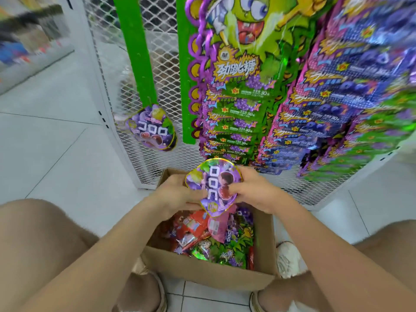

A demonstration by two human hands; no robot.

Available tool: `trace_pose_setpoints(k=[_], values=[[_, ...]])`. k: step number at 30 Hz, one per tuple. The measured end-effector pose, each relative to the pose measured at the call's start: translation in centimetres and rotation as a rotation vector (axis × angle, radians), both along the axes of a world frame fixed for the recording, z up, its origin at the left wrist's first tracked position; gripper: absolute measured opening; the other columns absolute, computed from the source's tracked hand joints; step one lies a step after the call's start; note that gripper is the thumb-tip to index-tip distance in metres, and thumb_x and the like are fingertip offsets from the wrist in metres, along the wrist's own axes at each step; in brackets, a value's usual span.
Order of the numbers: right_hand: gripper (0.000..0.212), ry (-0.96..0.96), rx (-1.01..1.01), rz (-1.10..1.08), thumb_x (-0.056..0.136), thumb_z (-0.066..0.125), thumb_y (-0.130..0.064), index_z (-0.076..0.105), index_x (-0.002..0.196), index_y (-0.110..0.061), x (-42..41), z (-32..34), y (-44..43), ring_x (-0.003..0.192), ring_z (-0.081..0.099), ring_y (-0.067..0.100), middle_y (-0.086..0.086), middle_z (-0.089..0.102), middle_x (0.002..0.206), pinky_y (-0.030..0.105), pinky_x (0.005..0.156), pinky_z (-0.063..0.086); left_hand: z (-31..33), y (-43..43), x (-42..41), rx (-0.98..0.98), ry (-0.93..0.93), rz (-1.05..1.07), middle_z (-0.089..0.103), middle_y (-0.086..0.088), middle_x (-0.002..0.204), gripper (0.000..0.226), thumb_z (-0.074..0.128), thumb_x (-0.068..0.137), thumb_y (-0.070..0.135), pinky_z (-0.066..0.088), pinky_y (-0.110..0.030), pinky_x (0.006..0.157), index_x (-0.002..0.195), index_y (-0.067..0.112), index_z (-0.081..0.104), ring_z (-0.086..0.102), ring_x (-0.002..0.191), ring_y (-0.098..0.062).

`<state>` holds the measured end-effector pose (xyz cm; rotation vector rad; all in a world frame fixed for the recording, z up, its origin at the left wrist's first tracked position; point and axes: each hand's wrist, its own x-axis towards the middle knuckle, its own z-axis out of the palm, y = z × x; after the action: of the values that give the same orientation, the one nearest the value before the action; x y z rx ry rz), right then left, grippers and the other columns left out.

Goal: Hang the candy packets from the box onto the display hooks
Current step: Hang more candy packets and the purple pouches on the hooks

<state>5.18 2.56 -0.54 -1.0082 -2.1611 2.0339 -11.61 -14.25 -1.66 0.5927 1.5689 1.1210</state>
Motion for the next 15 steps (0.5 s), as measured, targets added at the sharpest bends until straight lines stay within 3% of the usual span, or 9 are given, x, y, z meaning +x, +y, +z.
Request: trace_pose_setpoints(k=[3,5,7,9,12,15], values=[[0.02,0.062,0.016,0.049,0.092,0.079,-0.01,0.073,0.111,-0.013,0.1,3.5,-0.7,0.092,0.076,0.02,0.006,0.079,0.101,0.041,0.077,0.063,3.8,-1.1,-1.1,0.052,0.082,0.018,0.074,-0.029,0.117,0.039,0.083,0.089,0.003,0.066,-0.044,0.084,0.125,-0.003,0.069,0.076,0.091,-0.029],[0.023,0.107,0.127,0.052,0.092,0.081,-0.016,0.074,0.112,-0.008,-0.1,5.2,-1.0,0.089,0.076,0.018,0.008,0.081,0.1,0.041,0.08,0.063,6.2,-1.7,-1.9,0.095,0.114,-0.003,0.077,-0.026,0.11,0.034,0.087,0.086,0.011,0.063,-0.041,0.084,0.116,0.001,0.074,0.074,0.091,-0.03],[0.033,0.114,0.145,0.103,0.09,0.082,-0.008,0.071,0.12,-0.001,-0.5,6.4,-1.3,0.092,0.075,0.016,0.01,0.08,0.108,0.039,0.089,0.063,7.9,-2.0,-2.4,0.149,0.082,0.05,0.077,-0.018,0.094,0.014,0.082,0.091,0.013,0.059,-0.028,0.071,0.101,0.004,0.076,0.071,0.079,-0.024],[0.035,0.092,0.15,0.215,0.089,0.083,-0.006,0.071,0.122,-0.003,-0.9,7.6,-1.9,0.096,0.076,0.014,0.006,0.08,0.109,0.033,0.087,0.062,9.0,-2.0,-2.3,0.185,0.101,0.072,0.075,-0.009,0.084,0.008,0.073,0.098,0.012,0.054,-0.019,0.061,0.094,0.005,0.074,0.068,0.067,-0.014],[0.032,0.195,0.145,0.21,0.09,0.083,-0.011,0.074,0.121,-0.011,-1.9,8.8,-2.9,0.109,0.075,0.024,0.011,0.078,0.116,0.04,0.1,0.059,10.0,-1.8,-2.0,0.183,0.22,0.059,0.075,-0.003,0.075,0.007,0.077,0.094,0.015,0.051,-0.014,0.064,0.091,0.009,0.077,0.066,0.067,-0.009],[0.025,0.249,0.184,0.105,0.092,0.081,-0.012,0.075,0.115,-0.012,-3.0,9.3,-3.5,0.102,0.077,0.03,0.009,0.081,0.107,0.04,0.091,0.061,10.7,-2.0,-2.3,0.194,0.267,0.116,0.08,-0.008,0.085,0.033,0.083,0.082,0.035,0.051,-0.016,0.072,0.101,0.009,0.079,0.07,0.078,-0.01]])
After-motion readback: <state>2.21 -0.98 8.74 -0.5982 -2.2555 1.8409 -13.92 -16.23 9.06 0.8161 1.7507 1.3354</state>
